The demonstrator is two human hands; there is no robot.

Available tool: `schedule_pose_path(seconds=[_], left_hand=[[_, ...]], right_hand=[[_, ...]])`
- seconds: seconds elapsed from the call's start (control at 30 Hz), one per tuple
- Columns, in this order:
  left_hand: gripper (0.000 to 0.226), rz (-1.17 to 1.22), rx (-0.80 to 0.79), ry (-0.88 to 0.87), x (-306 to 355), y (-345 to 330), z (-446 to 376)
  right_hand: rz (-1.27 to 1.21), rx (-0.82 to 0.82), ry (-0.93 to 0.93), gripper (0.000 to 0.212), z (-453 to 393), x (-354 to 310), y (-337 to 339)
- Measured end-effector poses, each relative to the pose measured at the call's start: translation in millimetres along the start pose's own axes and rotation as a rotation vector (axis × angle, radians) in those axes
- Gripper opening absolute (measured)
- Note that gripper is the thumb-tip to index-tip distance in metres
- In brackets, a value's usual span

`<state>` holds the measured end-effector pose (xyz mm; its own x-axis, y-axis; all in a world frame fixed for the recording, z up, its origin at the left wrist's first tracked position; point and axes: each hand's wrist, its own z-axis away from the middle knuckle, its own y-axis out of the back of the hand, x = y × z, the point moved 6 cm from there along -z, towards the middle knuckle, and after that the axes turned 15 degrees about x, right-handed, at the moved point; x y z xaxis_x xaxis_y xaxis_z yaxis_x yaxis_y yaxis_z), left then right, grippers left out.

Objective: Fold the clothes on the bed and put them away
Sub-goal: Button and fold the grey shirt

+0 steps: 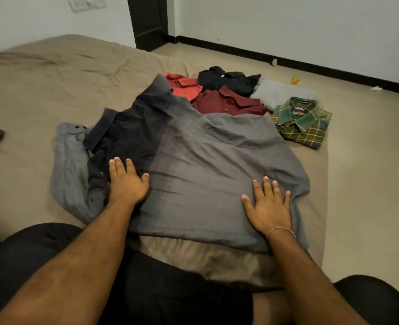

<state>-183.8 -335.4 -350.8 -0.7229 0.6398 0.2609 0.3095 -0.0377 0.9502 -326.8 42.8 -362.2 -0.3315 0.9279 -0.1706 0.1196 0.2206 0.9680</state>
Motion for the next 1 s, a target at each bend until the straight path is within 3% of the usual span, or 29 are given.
schedule_pose_path(seconds=[0.03,0.1,0.17,0.2,0.27,0.33,0.4,0.47,0.53,0.7,0.9,1.0], left_hand=[[0.08,-0.007,0.063,-0.077,11.1,5.3,2.3],[0.078,0.043,0.197,-0.363,53.8,16.2,21.3],[0.079,0.198,0.23,-0.688,107.2,18.9,60.2],[0.08,0.275,0.195,-0.818,133.4,15.9,83.9],[0.081,0.364,0.054,-0.944,173.9,1.8,121.1],[0.083,0.357,-0.082,-0.967,210.5,-15.7,153.0],[0.082,0.285,-0.19,-0.956,240.1,-36.6,182.7],[0.08,0.229,-0.239,-0.945,257.0,-54.3,208.2],[0.079,0.2,-0.194,-0.933,261.4,-66.5,224.4],[0.078,0.218,-0.117,-0.926,257.1,-70.9,226.2],[0.079,0.175,-0.186,-0.932,259.5,-66.3,228.0],[0.08,0.182,-0.228,-0.926,259.3,-66.1,226.0]], right_hand=[[-0.123,0.077,-0.028,0.067,0.1,3.3,9.9],[-0.393,0.387,-0.187,0.055,5.4,23.4,42.3],[-0.468,0.602,-0.413,0.043,17.1,58.0,71.5],[-0.49,0.564,-0.526,0.035,20.0,79.3,75.6],[-0.564,0.295,-0.684,0.022,21.1,103.8,65.6],[-0.646,0.08,-0.711,0.035,28.4,116.4,56.2],[-0.699,-0.024,-0.691,0.047,37.9,126.8,47.4],[-0.769,-0.095,-0.613,0.03,47.6,118.9,49.4],[-0.901,-0.114,-0.595,0.015,54.9,115.5,49.9],[-1.269,-0.15,-0.676,0.024,68.9,102.7,50.7],[-0.918,-0.204,-0.473,0.014,73.5,102.9,54.4],[-0.698,-0.074,-0.604,0.012,72.6,125.4,53.8]])
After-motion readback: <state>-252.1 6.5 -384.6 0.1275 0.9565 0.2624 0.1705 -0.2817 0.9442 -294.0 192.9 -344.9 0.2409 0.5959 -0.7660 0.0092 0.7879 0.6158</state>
